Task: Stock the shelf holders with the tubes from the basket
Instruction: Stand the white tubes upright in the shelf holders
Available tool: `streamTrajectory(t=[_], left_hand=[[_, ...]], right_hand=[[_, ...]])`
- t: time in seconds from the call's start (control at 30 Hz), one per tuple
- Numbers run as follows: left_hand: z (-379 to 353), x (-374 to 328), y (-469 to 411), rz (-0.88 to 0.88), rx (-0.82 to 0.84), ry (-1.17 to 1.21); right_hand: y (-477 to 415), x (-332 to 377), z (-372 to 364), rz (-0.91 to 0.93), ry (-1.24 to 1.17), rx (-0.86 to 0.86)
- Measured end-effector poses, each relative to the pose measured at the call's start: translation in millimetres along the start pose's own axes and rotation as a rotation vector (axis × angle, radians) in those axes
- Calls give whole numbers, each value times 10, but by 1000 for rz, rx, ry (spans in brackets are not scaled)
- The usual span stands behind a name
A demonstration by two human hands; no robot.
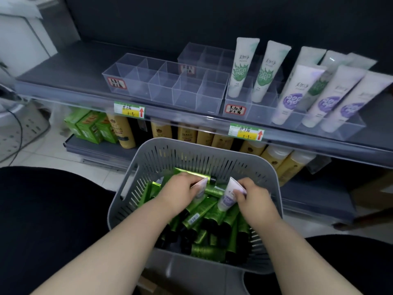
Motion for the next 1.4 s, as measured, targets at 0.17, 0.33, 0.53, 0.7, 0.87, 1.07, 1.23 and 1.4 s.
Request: streamTrajectory(t=[0.17,0.33,0.53,0.7,0.87,1.07,1.23,1.4], left_hand=[[-28,191,107,53,-2,-79],[49,134,162,19,-17,-121],[424,-281,156,-89,-154,15],[905,-393,179,-152,-337,111],[1615,-694,218,-223,-569,170],[2394,-1331,39,-310,-684,92],[2597,-1914,-263,-405,-707,-49],[2398,-2320,-702,-466,-581,-241]], right_hand=[[249,-179,61,-85,-49,-65],[445,-192,161,-91,-67,-93],[237,358,726,108,-10,-146],[136,686,1404,234,57,-257],[25,928,2210,335,-27,-423],[-183,1332,2960,513,-53,-650],[-560,1346,2958,527,69,-632],[-946,1207,2828,481,189,-517]])
Point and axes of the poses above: each hand's wrist, its own y-axis away from the middle knuckle, its own z-axis out of the back of the hand, x = y × z, the point moved 10 cm from there along -y, towards the middle knuckle, and after that the axes turned 8 degrees about z, right-handed, at the moved point
